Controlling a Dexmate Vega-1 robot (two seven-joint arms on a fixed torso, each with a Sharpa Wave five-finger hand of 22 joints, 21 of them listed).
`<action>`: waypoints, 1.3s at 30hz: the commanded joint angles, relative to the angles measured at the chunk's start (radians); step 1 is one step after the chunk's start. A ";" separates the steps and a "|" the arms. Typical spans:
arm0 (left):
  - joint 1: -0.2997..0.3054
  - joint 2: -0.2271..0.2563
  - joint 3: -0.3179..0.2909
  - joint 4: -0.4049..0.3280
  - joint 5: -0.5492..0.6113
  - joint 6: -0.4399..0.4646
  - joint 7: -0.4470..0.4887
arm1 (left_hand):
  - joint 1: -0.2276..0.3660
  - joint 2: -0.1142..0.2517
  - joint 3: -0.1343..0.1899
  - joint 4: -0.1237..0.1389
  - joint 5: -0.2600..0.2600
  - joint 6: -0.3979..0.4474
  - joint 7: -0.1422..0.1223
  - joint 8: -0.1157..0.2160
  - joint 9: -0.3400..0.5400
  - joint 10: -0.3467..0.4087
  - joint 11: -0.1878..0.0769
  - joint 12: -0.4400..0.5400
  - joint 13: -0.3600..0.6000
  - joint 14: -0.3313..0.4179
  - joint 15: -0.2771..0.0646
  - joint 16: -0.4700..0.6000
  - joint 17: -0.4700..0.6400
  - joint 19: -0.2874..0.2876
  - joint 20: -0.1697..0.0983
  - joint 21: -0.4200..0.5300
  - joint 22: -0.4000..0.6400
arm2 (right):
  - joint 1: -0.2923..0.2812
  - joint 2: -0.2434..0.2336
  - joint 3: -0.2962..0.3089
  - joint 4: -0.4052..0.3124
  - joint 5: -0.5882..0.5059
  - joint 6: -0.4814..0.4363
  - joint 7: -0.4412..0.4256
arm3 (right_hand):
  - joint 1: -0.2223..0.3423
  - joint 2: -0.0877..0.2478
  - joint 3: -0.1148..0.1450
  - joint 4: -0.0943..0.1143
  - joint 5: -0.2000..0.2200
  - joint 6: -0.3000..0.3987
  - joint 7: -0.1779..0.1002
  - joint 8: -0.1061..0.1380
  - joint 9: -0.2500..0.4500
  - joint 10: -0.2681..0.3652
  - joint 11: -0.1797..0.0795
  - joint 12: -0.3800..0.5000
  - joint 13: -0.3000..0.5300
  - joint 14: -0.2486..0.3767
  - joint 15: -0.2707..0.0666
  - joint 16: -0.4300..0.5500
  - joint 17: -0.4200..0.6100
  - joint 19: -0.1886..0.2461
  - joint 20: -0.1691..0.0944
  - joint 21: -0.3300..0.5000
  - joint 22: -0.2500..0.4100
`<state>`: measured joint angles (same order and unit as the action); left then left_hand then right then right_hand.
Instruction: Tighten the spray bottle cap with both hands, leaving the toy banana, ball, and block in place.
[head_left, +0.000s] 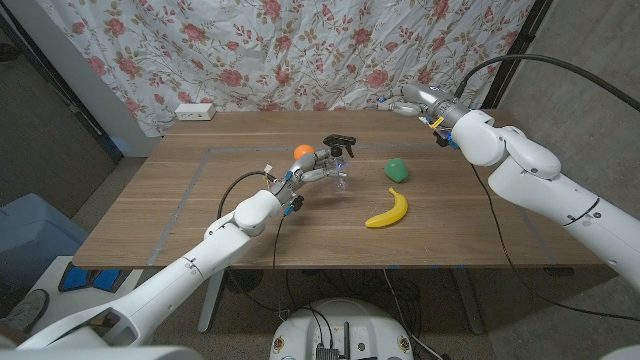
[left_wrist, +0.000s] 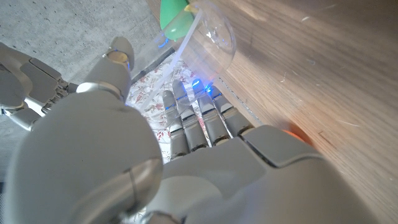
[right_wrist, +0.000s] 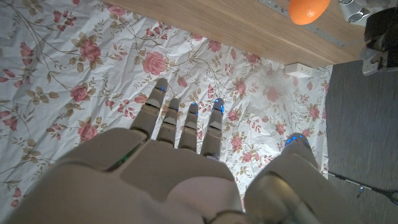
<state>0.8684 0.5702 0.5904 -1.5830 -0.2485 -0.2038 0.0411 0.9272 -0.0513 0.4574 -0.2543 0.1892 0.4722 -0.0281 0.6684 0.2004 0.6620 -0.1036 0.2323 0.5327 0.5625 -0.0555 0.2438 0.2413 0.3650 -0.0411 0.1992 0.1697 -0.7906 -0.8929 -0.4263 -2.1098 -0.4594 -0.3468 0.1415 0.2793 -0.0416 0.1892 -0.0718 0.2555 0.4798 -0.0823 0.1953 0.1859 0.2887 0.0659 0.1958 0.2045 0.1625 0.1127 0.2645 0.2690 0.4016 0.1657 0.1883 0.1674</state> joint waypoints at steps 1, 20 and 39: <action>0.028 -0.003 -0.010 -0.013 -0.003 0.019 0.035 | -0.180 0.184 0.071 0.072 0.002 0.109 0.024 0.042 0.001 -0.001 -0.011 -0.005 -0.003 -0.006 -0.081 -0.004 -0.001 0.001 0.001 -0.002 0.005 | -0.012 0.006 0.011 0.073 0.162 0.066 -0.115 | -0.004 0.013 0.003 -0.001 0.002 -0.004 0.001 -0.003 0.002 -0.004 0.000 0.000 0.000 0.001 0.005 -0.003 0.003 0.004 -0.009 0.001 0.002; 0.068 0.004 -0.024 -0.043 -0.009 0.060 0.091 | -0.173 0.166 0.060 0.070 0.002 0.116 0.010 0.031 -0.002 -0.004 -0.029 -0.010 -0.018 -0.012 -0.090 -0.012 -0.014 -0.019 -0.003 -0.008 0.004 | -0.021 0.060 0.025 0.303 0.377 0.368 -0.231 | -0.028 0.031 0.002 0.007 -0.004 -0.016 -0.027 -0.007 -0.001 -0.009 -0.028 0.001 -0.005 -0.035 -0.031 -0.027 -0.006 -0.019 -0.044 -0.007 0.000; 0.080 0.022 -0.027 -0.056 0.001 0.094 0.113 | -0.140 0.139 0.050 0.063 0.004 0.132 -0.012 0.020 -0.004 0.000 -0.055 -0.014 -0.041 -0.016 -0.097 -0.021 -0.032 -0.030 -0.003 -0.008 0.004 | -0.032 0.125 0.024 0.461 0.528 0.551 -0.248 | -0.042 0.046 0.003 0.010 -0.007 -0.060 -0.021 -0.017 -0.003 -0.025 -0.030 -0.003 -0.009 -0.055 -0.052 -0.042 -0.017 -0.059 -0.074 -0.013 -0.001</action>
<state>0.9404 0.5837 0.5642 -1.6303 -0.2553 -0.1429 0.1321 0.9115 -0.0513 0.4532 -0.2500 0.1892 0.4722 -0.0286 0.6684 0.1929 0.6572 -0.1523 0.2245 0.4911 0.5537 -0.0537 0.2245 0.2090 0.3360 -0.0411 0.1911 0.1697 -0.8120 -0.8190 -0.4040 -1.7778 -0.0169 0.1172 -0.1046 0.2383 -0.0008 0.1921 -0.0689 0.2513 0.4244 -0.1020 0.1771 0.1813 0.2677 0.0371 0.1960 0.1948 0.1109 0.0676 0.2280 0.2506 0.3468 0.0975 0.1773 0.1627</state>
